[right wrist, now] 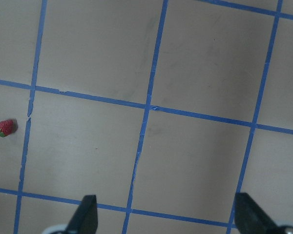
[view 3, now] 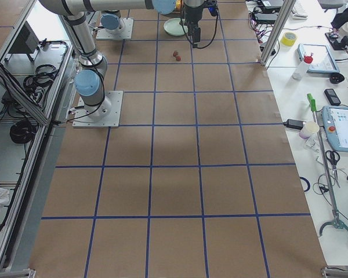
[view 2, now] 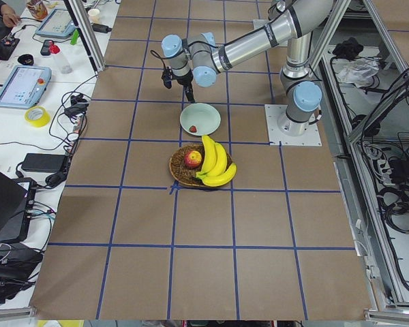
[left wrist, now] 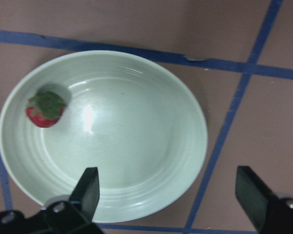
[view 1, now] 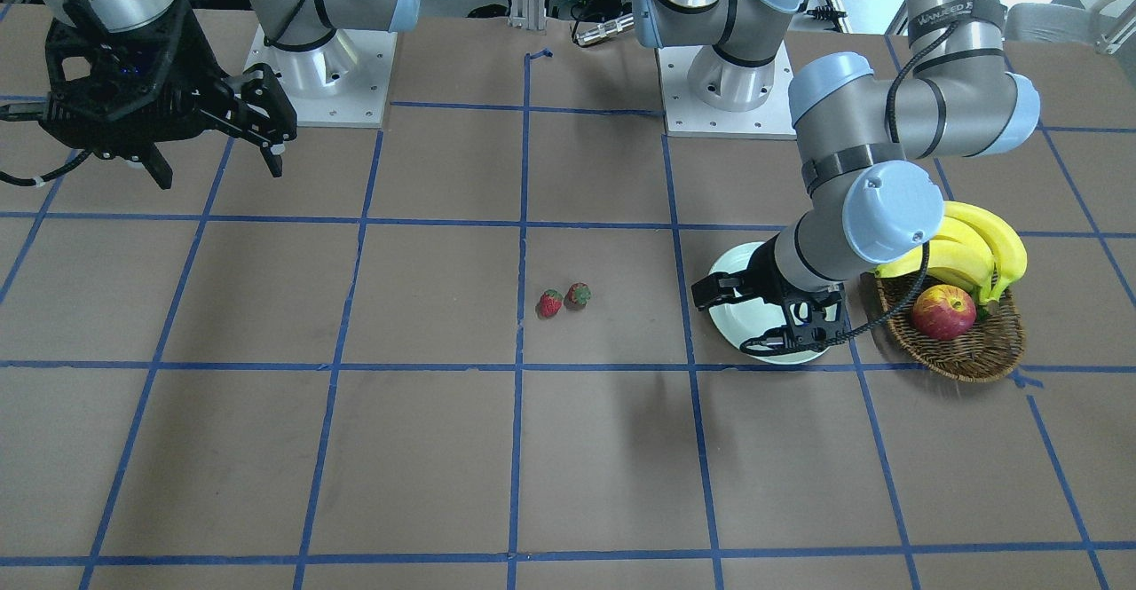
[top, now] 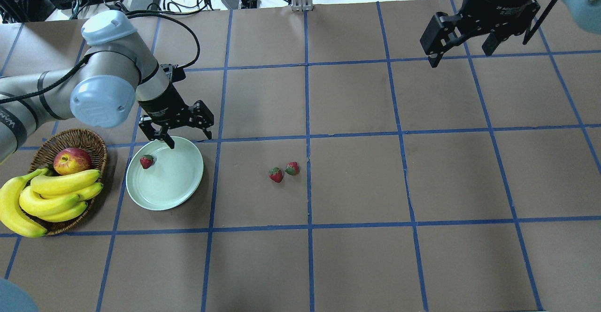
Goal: Collect all strawberries into plate
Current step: 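Reach the left gripper to the next strawberry and grasp it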
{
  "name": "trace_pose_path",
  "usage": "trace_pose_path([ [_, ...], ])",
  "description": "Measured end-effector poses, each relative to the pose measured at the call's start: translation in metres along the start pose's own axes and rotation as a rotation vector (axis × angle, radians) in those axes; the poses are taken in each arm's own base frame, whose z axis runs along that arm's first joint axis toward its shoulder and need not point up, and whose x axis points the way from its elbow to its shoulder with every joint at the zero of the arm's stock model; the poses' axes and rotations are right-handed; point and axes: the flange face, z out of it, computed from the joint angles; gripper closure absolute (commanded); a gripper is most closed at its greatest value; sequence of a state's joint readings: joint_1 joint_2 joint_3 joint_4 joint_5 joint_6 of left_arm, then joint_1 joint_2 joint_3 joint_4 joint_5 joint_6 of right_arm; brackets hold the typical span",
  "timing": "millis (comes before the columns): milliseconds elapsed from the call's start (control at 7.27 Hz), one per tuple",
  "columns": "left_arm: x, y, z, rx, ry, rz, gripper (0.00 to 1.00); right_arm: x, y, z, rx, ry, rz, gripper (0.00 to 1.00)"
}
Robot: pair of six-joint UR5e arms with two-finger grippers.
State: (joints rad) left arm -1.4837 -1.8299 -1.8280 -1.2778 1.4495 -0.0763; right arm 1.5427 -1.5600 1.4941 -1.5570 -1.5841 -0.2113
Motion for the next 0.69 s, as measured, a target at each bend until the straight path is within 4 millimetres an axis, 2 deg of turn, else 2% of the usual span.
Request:
trace_pose_path([
  [275,0.047,0.014,0.016,0.015,0.005,-0.026,0.00,0.000,0.000,0.000,0.000,-0.001,0.000,0.00],
  [688,0.092,0.039,0.059,0.031,0.068,-0.098,0.00,0.000,0.000,0.000,-0.001,-0.001,0.002,0.00],
])
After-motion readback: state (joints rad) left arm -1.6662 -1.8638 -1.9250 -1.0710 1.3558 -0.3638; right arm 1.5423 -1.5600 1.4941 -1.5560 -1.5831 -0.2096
